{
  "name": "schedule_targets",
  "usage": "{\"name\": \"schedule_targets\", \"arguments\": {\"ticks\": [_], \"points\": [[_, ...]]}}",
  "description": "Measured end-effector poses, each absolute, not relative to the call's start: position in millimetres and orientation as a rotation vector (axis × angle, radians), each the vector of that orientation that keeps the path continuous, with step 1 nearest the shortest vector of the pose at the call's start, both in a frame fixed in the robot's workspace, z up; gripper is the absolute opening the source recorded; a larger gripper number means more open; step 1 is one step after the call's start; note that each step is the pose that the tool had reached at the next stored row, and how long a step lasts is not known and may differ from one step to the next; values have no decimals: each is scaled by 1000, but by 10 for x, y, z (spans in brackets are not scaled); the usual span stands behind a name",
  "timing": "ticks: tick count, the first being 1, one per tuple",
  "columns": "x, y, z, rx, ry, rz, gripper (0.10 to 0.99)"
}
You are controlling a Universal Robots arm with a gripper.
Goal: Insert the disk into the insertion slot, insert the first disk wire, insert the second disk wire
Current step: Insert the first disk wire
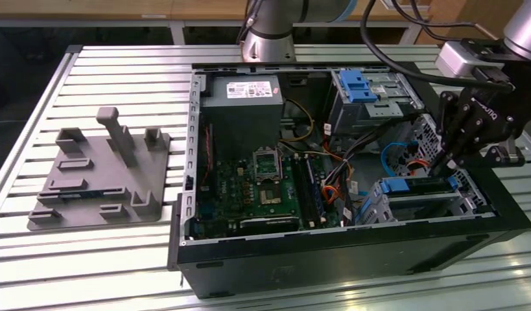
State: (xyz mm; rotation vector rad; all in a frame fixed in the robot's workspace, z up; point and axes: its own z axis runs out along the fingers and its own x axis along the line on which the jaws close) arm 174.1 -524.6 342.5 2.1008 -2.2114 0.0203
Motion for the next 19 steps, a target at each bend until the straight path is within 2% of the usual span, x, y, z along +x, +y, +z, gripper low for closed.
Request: {"name": "schedule_targets", "arguments": {"ticks": [19], "points": [[1741,-5263,3378,2101,-2211,20,161]]}}
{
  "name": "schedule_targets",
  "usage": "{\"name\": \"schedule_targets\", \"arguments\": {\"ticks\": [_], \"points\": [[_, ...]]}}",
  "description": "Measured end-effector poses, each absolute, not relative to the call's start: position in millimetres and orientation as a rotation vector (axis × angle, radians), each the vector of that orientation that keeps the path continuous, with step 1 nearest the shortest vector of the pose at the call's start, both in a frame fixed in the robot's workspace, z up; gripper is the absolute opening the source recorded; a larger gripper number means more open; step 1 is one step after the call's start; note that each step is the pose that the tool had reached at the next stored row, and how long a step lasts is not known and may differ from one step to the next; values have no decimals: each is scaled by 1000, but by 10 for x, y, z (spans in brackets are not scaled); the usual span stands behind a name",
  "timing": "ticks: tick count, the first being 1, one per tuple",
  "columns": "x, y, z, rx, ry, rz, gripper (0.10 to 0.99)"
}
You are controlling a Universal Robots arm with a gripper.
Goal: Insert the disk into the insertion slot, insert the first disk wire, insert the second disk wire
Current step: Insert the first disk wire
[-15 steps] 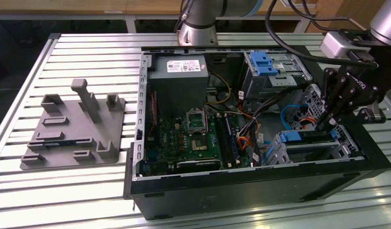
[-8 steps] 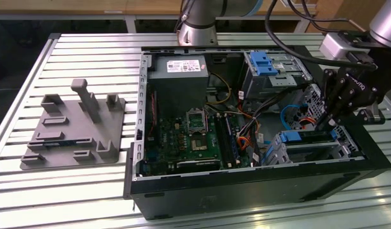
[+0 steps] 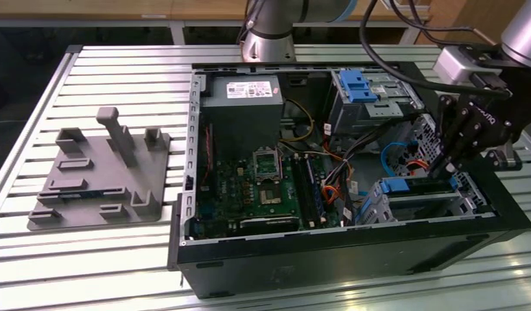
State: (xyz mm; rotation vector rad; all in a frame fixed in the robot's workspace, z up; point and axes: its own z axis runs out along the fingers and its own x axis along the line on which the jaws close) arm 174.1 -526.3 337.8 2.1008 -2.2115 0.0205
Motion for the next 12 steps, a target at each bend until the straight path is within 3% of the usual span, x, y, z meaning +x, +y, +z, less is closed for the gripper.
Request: {"name": "schedule_targets", "arguments": {"ticks": [12], "points": [[1740,-5266,3338,2101,-2211,20,161]]}}
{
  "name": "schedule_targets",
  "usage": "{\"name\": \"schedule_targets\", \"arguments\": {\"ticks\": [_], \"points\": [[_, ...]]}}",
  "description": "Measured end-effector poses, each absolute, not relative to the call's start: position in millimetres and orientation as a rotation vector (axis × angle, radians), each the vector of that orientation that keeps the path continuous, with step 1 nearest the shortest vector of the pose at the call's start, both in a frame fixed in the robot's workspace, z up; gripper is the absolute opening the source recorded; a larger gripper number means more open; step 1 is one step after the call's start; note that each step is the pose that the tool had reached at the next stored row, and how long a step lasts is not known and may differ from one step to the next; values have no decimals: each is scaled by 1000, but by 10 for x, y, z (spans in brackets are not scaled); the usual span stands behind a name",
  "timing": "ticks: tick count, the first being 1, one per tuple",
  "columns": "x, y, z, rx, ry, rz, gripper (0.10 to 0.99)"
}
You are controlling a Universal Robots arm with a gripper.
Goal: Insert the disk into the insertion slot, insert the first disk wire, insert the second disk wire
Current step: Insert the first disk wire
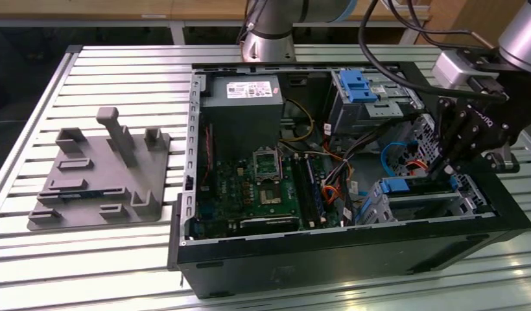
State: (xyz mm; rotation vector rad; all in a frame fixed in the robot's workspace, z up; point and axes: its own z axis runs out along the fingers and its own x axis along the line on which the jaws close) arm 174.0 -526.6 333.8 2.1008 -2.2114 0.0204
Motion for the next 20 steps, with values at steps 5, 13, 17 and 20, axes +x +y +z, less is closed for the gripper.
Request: {"name": "schedule_targets", "arguments": {"ticks": [5,13,17,20], "points": [[1741,-5266,3329,2101,-2211,20,161],[1740,-5266,3308,2105,-2208,21,161],[1741,-5266,3307,2113,-2200,21,161],[1740,-5264,3317,2114,-2200,20,161]]}}
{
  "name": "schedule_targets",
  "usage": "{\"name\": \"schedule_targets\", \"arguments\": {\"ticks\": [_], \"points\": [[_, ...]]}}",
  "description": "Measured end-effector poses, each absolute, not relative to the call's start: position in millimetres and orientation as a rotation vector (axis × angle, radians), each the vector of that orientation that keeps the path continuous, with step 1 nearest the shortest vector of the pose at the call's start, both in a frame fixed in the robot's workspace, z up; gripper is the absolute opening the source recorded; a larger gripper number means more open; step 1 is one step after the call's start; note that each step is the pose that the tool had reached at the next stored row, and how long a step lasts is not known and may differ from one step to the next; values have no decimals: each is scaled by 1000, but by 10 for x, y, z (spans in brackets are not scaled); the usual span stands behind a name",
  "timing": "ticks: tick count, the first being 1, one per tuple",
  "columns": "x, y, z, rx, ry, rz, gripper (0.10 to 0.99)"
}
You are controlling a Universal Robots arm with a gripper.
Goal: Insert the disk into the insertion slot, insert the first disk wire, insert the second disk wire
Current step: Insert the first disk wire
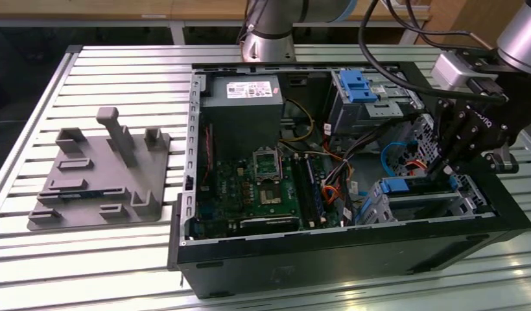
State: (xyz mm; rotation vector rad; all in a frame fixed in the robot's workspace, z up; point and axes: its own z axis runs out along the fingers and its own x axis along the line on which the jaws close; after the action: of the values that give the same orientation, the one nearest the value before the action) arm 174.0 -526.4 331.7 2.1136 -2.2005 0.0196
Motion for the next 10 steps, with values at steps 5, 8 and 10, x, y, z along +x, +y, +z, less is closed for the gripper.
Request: {"name": "schedule_targets", "arguments": {"ticks": [5,8,10], "points": [[1739,-5243,3345,2113,-2200,21,161],[1739,-5243,3346,2113,-2200,22,161],[1738,-5242,3343,2113,-2199,22,161]]}}
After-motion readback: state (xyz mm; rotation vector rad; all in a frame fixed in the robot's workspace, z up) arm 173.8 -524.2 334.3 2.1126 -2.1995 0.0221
